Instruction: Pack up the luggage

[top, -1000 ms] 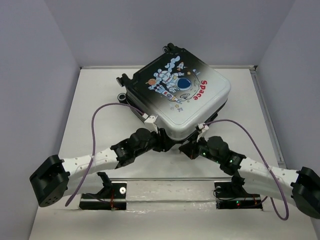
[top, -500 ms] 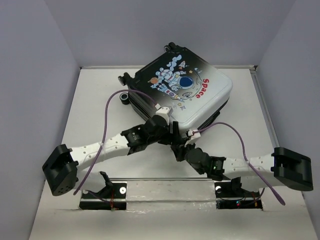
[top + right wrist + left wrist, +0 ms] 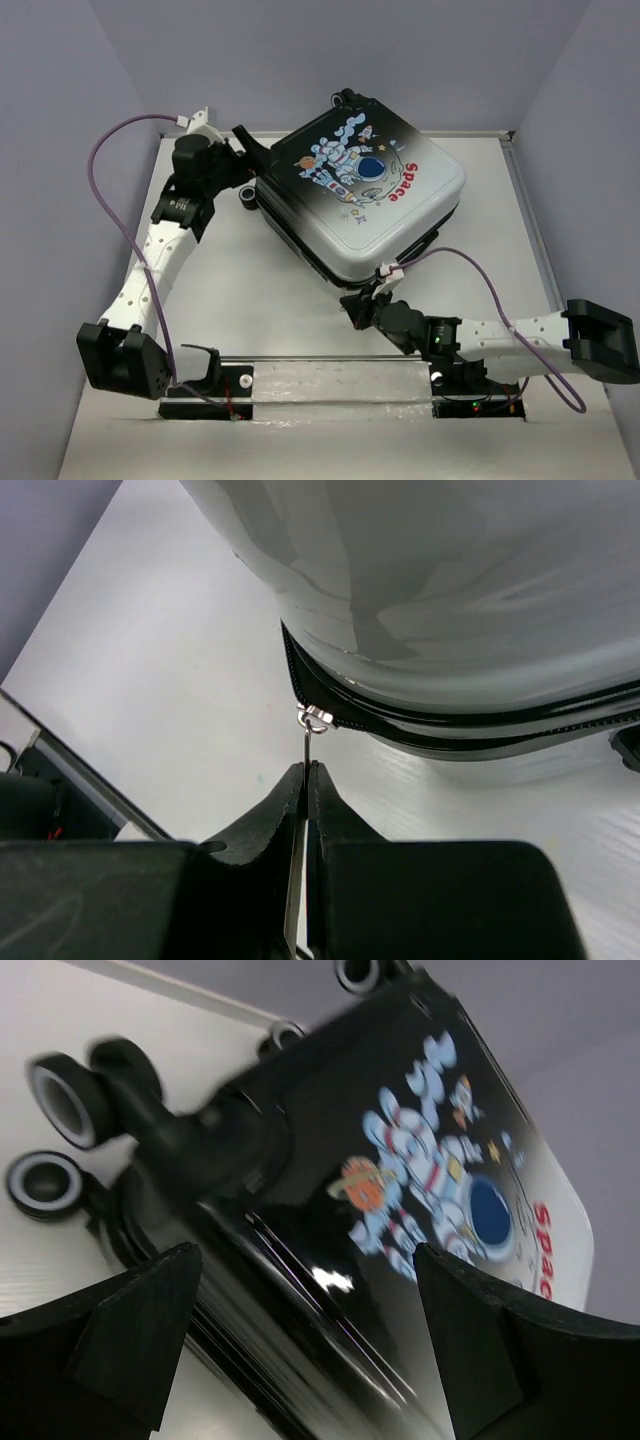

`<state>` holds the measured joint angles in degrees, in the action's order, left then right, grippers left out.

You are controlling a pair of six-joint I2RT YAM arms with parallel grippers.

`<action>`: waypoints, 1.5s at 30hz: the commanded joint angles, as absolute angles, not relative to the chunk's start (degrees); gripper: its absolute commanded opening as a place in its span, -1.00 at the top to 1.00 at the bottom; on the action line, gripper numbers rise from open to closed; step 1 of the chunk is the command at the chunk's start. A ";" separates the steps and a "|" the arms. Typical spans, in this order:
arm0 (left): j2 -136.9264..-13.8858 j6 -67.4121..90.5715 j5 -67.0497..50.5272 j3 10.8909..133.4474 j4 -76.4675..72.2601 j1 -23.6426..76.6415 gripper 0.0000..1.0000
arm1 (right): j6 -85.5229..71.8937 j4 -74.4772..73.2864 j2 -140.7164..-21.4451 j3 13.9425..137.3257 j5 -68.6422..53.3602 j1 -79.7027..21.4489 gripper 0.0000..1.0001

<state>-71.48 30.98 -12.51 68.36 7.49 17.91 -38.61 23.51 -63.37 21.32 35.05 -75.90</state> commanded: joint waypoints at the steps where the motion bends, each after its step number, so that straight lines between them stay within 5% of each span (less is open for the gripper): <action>1: -76.19 33.57 -16.00 70.13 1.85 9.07 -0.98 | -40.78 23.91 -62.14 22.15 27.25 -79.63 0.86; 7: -87.61 33.84 -19.33 76.97 2.11 2.38 -0.98 | -41.40 22.85 -61.52 21.36 27.60 -79.63 0.86; 26: -107.40 51.41 -30.14 86.58 -12.56 2.20 -0.92 | -42.36 21.62 -62.40 21.09 28.12 -79.63 0.86; 30: -106.18 53.35 -29.18 83.77 -18.71 2.11 -0.34 | -41.05 21.45 -61.26 21.27 28.48 -79.02 0.86; 31: -104.69 53.61 -28.74 81.67 -20.81 2.11 0.27 | -40.78 21.36 -60.91 21.53 28.04 -79.01 0.86; 34: -101.96 52.57 -26.47 77.45 -22.23 1.85 0.89 | -40.00 20.92 -59.16 21.71 25.24 -75.60 0.86; 45: -72.27 51.24 -15.56 43.88 -31.64 2.02 0.89 | -29.71 14.33 -57.30 30.58 8.71 -51.26 0.86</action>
<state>-87.53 54.59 -11.57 55.59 -27.53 0.08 -34.26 11.92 -56.36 22.76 16.93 -63.99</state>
